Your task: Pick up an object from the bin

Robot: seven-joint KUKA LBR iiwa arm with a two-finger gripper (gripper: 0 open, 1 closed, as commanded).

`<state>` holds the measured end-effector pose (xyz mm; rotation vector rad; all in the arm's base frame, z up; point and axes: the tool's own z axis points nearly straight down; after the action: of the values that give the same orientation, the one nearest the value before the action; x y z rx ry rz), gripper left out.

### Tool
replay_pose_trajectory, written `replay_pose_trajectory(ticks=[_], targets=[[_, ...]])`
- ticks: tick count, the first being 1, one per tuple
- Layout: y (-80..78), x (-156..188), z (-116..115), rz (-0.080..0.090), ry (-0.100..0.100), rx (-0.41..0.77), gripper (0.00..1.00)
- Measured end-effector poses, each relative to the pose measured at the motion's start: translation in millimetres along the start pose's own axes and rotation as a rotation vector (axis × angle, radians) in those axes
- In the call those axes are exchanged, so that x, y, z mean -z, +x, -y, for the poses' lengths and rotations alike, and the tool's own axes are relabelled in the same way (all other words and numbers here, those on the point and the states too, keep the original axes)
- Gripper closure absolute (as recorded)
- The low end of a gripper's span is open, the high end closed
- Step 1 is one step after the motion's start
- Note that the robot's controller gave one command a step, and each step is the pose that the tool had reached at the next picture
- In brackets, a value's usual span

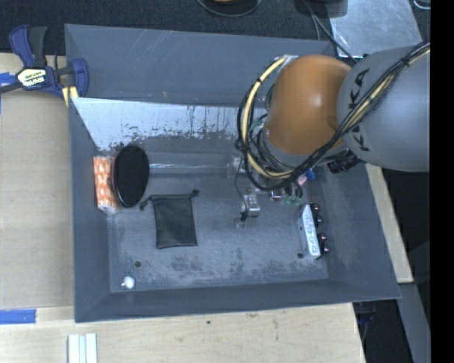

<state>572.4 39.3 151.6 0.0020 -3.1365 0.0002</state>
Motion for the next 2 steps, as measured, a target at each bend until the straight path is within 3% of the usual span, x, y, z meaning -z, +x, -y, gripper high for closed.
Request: replay_pose_trajectory(ticks=[1, 2], targets=[[-1.8, 5, 0, 0.009, 0.000, -0.001, 0.00], [-45.1, -63, -49, 0.008, -0.002, -0.160, 0.00]])
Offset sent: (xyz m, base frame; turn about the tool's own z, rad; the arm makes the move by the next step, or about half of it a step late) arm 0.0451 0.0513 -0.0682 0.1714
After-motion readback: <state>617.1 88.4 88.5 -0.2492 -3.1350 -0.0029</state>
